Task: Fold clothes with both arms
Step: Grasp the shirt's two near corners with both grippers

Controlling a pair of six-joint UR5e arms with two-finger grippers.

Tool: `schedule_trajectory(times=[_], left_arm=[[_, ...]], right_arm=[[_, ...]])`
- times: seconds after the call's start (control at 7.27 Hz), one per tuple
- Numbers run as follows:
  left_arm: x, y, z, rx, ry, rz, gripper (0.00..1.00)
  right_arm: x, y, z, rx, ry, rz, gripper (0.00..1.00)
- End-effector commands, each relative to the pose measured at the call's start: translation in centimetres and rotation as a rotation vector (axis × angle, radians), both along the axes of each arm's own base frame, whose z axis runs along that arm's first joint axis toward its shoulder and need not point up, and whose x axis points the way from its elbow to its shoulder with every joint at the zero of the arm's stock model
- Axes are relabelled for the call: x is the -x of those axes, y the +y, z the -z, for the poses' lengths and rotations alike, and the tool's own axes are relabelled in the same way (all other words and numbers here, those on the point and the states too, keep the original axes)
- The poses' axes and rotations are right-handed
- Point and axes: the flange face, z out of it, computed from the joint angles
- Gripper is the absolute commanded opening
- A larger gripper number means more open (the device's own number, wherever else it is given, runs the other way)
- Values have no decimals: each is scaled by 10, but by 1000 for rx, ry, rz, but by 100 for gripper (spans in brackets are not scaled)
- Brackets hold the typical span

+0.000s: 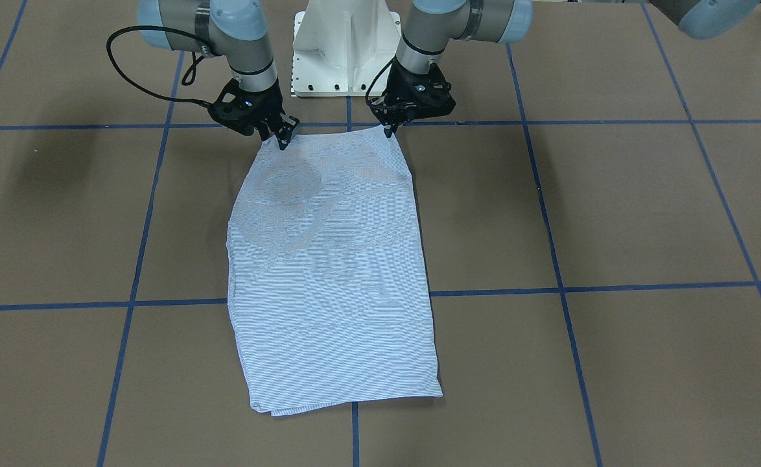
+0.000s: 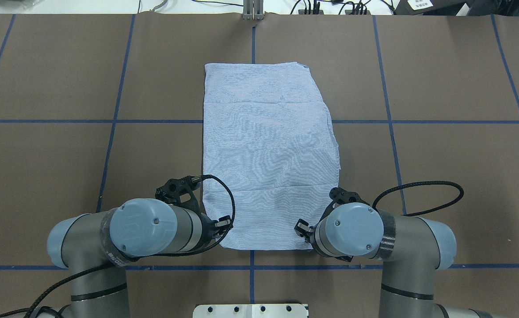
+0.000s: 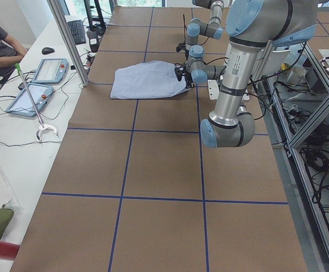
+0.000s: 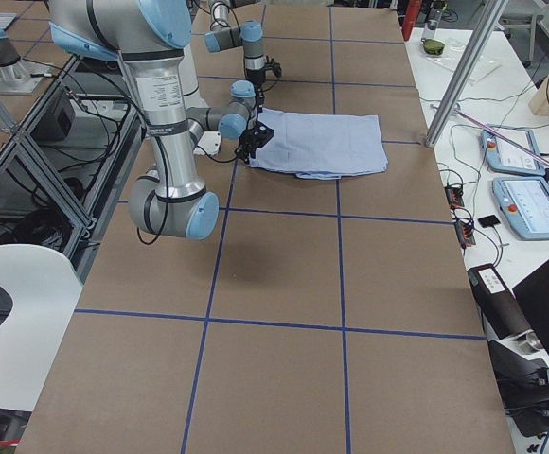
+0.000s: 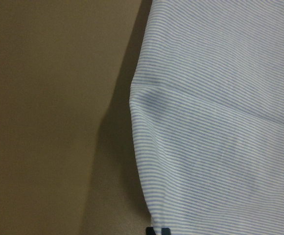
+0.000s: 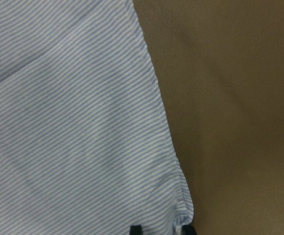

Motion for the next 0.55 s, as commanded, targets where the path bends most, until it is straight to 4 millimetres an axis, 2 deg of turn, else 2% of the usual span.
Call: schedule_trajectory(times=[0.0,0.28,0.41], left_arm=[[0,0,0,0,0,0,0],[0,-1,0,0,0,2,0],[0,-1,0,0,0,2,0]], right_arm=[[0,-1,1,-2,-2,0,36],[1,-1,4,-2,-6,1,36],[1,-1,4,-3,-6,3,32]])
